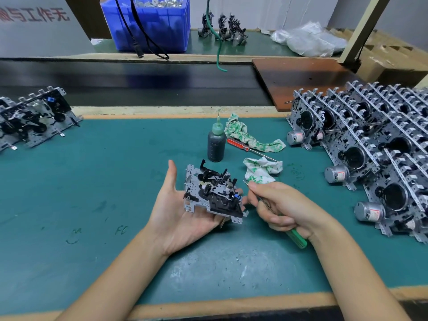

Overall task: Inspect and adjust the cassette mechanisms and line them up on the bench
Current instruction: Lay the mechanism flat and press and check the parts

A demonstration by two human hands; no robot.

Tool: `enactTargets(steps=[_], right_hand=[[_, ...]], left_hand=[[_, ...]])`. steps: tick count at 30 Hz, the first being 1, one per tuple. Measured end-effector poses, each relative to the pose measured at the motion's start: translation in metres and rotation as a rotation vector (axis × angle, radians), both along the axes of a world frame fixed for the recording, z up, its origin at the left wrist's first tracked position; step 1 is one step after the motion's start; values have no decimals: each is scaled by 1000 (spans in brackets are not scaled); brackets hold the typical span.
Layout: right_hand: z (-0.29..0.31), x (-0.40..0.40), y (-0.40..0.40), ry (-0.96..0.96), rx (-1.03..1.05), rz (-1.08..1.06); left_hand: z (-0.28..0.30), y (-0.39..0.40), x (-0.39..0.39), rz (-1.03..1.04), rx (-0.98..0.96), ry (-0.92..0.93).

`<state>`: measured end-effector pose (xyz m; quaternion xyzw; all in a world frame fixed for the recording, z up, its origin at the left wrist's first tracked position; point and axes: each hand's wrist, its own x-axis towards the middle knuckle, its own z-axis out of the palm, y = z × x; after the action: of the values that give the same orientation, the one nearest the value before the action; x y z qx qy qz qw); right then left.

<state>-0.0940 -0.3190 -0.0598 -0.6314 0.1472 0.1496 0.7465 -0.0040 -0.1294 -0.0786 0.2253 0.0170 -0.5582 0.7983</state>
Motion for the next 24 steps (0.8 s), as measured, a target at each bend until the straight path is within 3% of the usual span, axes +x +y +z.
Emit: enactTargets(steps=[9, 24], right_hand=[[5, -2, 16, -5, -111, 215], [12, 0, 20, 85, -248, 252]], left_hand=[[-7, -4, -1, -14, 313, -184], [-6, -5, -3, 22, 309, -194]])
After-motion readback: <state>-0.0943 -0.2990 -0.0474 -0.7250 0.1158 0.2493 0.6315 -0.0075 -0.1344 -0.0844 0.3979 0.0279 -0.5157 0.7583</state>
